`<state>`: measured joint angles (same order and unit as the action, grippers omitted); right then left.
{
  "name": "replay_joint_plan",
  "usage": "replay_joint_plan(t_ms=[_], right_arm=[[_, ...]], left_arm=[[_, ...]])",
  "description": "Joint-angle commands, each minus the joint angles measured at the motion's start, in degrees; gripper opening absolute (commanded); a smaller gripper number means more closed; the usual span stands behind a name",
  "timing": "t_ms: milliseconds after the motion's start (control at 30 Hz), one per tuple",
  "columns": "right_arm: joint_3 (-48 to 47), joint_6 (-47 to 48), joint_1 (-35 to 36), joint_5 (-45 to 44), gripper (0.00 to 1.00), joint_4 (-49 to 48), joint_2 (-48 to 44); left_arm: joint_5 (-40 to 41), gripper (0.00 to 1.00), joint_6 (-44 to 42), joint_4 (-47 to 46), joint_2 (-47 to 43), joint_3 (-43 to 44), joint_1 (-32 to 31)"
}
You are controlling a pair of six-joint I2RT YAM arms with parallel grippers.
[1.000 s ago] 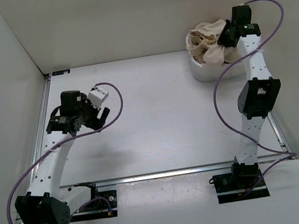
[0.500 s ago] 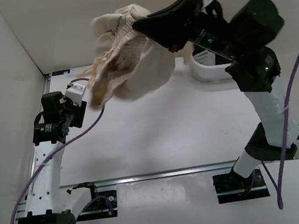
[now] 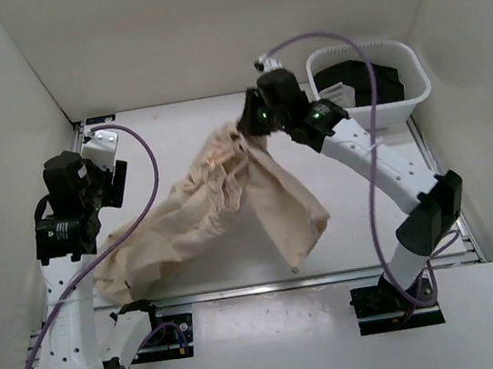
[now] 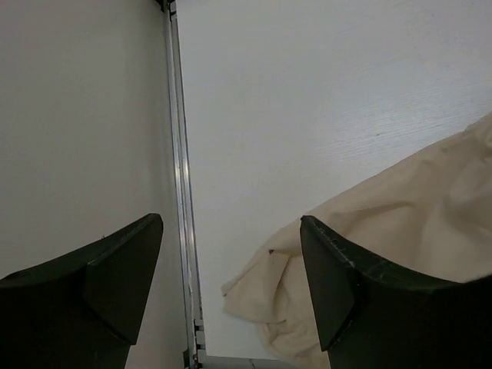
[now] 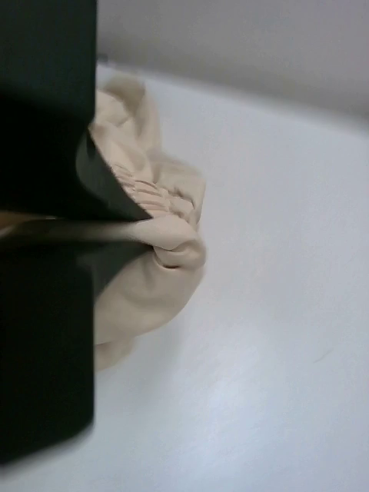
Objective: Fold and stack the trousers
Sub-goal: Move the trousers to the center of the board, then flatten the trousers out
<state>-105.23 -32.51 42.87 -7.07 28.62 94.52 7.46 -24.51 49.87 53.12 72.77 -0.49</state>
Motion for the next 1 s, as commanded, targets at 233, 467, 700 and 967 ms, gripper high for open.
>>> replay_joint_plan(t_ms=[233,467,700,967], right_arm=[[26.6,9.4,-9.0,-8.8,0.99,10.9,-15.1],[29.5,16.2,-4.6,11.5,0.99,6.5,-9.0],[30.2,25.1,7.9,13.2,0.99,6.6,2.3],[13.6,26.8,13.9,20.2,0.99,17.4,24.0]], left_arm=[[-2.7,0.84,-9.6,18.7,10.3,8.9,0.2],[7.9,0.77,-8.8,20.6,6.5,-9.5,0.2],[12.3,0.93,-10.8,8.3,-7.8,-38.5,1.7],[14.6,0.98,-11.3,-0.6,-9.3,-47.3,4.8]])
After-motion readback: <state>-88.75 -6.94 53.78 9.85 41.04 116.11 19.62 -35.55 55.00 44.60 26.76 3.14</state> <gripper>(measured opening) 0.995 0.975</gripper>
